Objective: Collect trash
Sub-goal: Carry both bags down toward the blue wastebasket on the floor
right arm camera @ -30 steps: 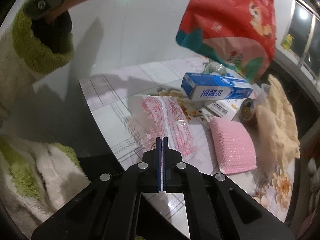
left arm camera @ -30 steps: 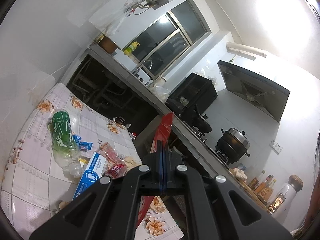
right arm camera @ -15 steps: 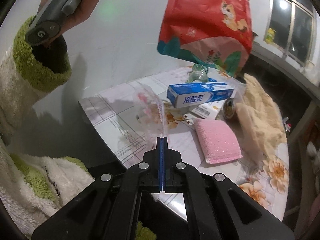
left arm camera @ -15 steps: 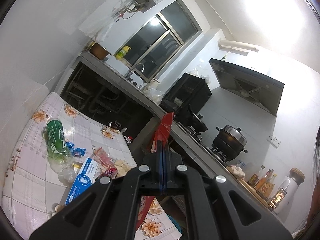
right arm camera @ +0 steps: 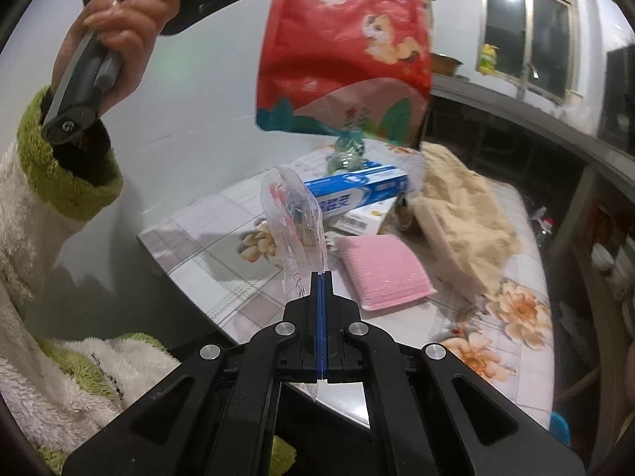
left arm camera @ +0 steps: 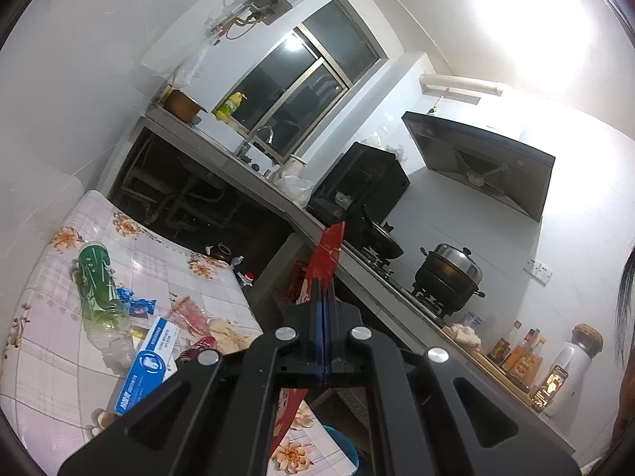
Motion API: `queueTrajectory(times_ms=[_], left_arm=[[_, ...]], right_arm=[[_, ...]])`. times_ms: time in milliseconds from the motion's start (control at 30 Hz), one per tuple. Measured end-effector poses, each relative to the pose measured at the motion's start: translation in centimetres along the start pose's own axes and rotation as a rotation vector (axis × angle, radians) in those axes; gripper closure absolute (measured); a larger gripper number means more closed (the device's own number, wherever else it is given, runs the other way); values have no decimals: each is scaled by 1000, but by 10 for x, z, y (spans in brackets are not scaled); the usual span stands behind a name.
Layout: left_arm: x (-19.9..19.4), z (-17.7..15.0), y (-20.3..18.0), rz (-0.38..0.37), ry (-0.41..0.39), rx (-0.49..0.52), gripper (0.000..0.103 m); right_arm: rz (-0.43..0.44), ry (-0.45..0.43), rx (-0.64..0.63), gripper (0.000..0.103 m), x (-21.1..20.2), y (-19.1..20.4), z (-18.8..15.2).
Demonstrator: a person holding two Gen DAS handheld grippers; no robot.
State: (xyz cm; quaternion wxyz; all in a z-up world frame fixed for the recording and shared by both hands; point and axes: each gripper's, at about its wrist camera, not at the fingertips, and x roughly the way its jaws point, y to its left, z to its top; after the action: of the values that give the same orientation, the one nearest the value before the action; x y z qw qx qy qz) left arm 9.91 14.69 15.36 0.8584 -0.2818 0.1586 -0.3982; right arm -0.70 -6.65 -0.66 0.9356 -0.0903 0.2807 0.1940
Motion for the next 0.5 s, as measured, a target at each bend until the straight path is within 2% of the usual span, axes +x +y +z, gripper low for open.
queueTrajectory(times_ms=[133, 267, 500], left_arm=[[10, 0, -7, -30, 12, 3, 103], [29, 1, -22, -90, 38, 18, 103], [104, -17, -61, -245, 166, 17, 103]], right_arm=[[-52, -20, 33, 103, -13, -12, -2], [-118, -42, 82, 103, -32, -25, -7], [-306, -56, 211, 103, -75, -61, -30]])
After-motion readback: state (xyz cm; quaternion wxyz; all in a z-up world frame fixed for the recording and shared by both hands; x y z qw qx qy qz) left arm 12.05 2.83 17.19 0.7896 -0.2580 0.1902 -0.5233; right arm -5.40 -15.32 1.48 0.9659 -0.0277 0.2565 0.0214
